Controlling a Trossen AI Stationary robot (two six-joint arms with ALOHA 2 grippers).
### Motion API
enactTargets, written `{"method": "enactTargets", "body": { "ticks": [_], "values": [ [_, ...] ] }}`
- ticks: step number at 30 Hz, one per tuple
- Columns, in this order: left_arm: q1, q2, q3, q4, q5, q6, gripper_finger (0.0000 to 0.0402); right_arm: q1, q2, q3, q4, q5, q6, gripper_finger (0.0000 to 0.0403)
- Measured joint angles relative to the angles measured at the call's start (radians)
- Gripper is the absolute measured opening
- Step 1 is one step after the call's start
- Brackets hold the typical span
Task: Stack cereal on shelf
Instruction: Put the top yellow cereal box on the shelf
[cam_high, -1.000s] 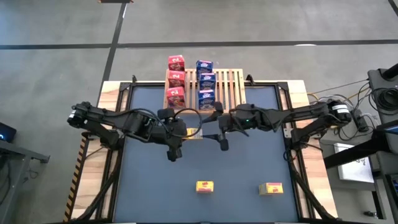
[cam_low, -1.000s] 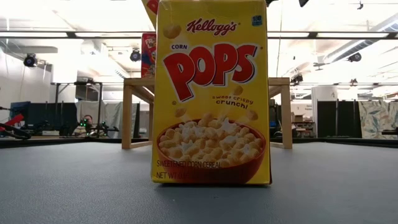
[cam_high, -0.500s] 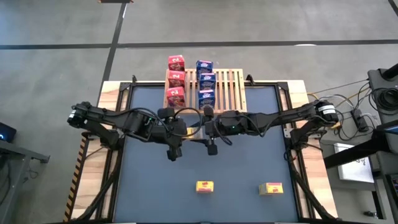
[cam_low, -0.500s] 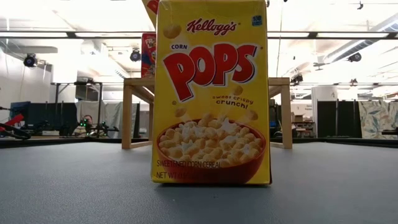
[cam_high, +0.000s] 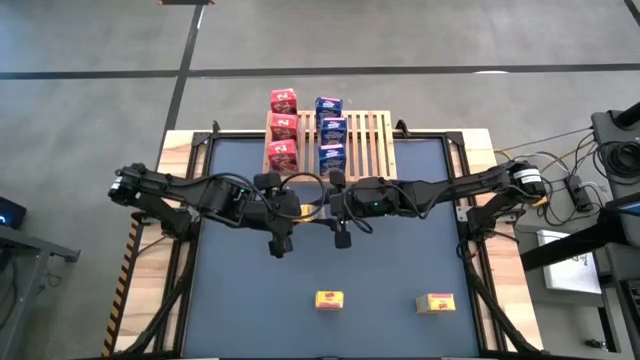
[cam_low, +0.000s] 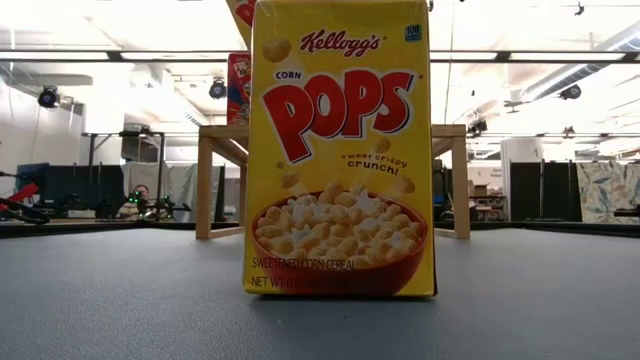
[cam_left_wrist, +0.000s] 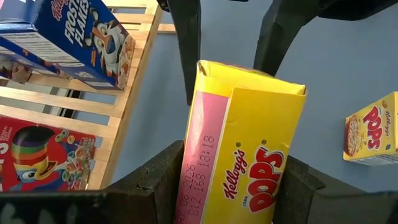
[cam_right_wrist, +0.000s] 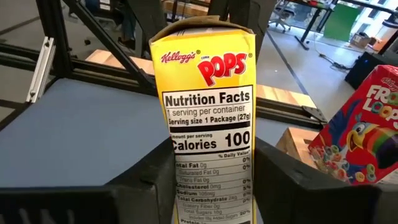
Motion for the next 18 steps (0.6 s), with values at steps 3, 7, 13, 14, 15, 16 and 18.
{"method": "enactTargets", "body": {
  "ticks": [3,7,13,14,15,16,18],
  "values": [
    [0.0,0.0,0.0,0.0,0.0,0.0,0.0171,0.0,0.0,0.0,-0.003,0.0,0.0,0.0148],
    [0.0,0.0,-0.001,0.005,0.0,0.0,0.0172,0.0,-0.001,0.0,-0.004,0.0,-0.001,0.0155],
    [-0.002,0.0,-0.001,0.016,-0.001,-0.009,0.0207,0.0,-0.007,-0.002,-0.027,0.0,-0.01,0.0155],
    [-0.002,-0.001,-0.001,0.017,-0.001,-0.011,0.0216,0.0,-0.011,-0.003,-0.037,0.0,-0.012,0.0154],
    [-0.003,-0.001,-0.001,0.017,-0.001,-0.011,0.0224,0.0,-0.014,-0.004,-0.046,0.001,-0.012,0.0154],
    [-0.004,-0.002,-0.001,0.017,-0.002,-0.011,0.0232,-0.001,-0.019,-0.004,-0.052,0.0,-0.012,0.0154],
    [-0.004,-0.006,-0.001,0.016,-0.003,-0.011,0.0246,-0.002,-0.032,-0.007,-0.059,0.0,-0.013,0.0154]
  ]
}}
